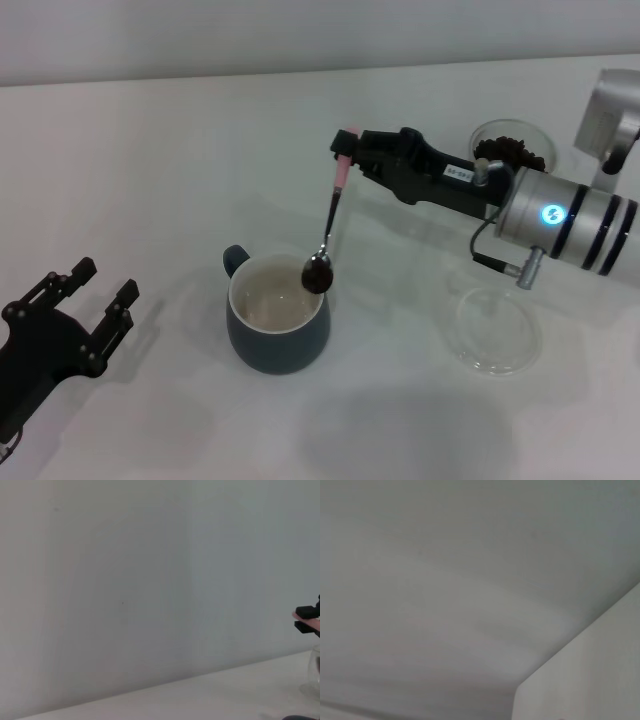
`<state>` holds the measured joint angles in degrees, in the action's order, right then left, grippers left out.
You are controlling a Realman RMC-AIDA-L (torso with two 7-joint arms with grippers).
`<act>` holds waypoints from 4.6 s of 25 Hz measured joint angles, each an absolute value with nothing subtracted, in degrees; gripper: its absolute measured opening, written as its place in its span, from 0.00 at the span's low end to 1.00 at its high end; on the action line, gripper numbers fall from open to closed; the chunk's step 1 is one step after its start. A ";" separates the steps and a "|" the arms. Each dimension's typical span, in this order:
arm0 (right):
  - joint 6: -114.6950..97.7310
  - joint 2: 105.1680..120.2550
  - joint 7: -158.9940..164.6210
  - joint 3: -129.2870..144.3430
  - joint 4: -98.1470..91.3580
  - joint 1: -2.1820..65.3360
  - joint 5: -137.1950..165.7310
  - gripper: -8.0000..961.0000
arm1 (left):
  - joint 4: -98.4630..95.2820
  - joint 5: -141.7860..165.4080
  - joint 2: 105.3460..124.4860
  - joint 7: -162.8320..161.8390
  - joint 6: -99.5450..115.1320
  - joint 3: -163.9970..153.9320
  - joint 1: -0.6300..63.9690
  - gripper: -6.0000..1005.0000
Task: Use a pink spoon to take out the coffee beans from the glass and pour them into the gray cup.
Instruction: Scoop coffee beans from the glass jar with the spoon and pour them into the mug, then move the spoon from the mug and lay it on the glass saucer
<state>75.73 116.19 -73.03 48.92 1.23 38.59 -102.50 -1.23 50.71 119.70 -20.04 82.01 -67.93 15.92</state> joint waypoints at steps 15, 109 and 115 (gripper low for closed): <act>73.85 116.18 -79.80 48.26 6.99 43.95 -102.64 0.16 | -0.61 49.92 119.48 -17.81 81.62 -67.54 13.91 0.53; 88.52 114.77 -104.07 15.34 -10.45 22.15 -72.98 0.16 | -1.23 43.22 119.27 -16.26 81.60 -67.50 15.50 0.53; 86.30 114.78 -104.45 15.91 -9.92 20.77 -72.89 0.16 | -1.23 43.22 119.27 -16.26 81.58 -67.50 15.76 0.53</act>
